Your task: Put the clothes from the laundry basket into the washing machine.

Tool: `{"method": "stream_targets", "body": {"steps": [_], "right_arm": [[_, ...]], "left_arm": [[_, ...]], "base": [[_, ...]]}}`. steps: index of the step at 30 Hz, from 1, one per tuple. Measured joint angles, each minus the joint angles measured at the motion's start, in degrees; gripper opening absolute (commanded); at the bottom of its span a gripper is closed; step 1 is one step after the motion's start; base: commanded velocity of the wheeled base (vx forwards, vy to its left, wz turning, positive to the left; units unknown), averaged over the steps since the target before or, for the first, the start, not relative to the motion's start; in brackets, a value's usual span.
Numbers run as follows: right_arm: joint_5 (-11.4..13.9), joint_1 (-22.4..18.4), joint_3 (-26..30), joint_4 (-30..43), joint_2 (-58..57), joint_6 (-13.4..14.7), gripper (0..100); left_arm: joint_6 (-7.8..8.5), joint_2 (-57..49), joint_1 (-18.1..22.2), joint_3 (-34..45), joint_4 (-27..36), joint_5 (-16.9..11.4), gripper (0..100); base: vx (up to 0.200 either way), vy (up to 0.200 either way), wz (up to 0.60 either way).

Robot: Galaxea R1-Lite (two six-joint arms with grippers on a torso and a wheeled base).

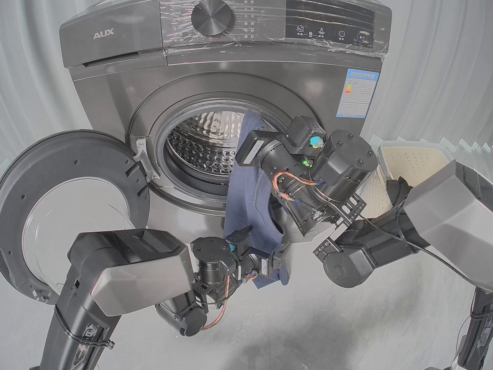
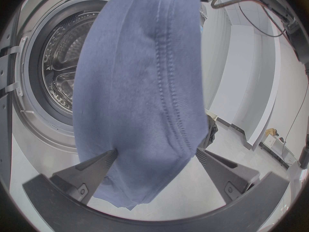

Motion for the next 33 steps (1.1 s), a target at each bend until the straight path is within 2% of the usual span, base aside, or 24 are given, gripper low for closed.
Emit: {"method": "stream_targets", "body": {"steps": [3, 4, 13, 21, 28, 33], "right_arm": [[-0.05, 0.10, 0.15, -0.21, -0.05, 0.09, 0], [-0.05, 0.07, 0.22, -0.27, -0.05, 0.20, 0], [-0.02, -0.52, 0.72, -0.67, -0.13, 0.44, 0], [-0.02, -1.88, 1.63, -0.82, -0.41, 0.60, 0], [0.01, -3.62, 4.44, -1.28, -1.77, 0.96, 0], [0.77, -5.49, 11.02, -2.40, -4.77, 1.12, 0]], "left_arm": [[0.06, 0.80, 0.15, -0.89, -0.06, 0.30, 100], [0.09, 0.91, 0.15, -0.94, -0.09, 0.33, 0], [-0.02, 0.09, 0.22, 1.24, -0.06, 0.35, 0], [-0.11, -5.68, 0.20, 10.12, -0.09, -0.63, 0], [-0.52, -17.03, 1.66, 23.32, -0.15, -3.83, 0], [-0.73, -26.08, 6.10, 31.72, -0.06, -8.25, 0]], "base": [[0.000, 0.000, 0.00], [0.000, 0.000, 0.00], [0.000, 0.000, 0.00], [0.000, 0.000, 0.00], [0.000, 0.000, 0.00], [0.000, 0.000, 0.00]]}}
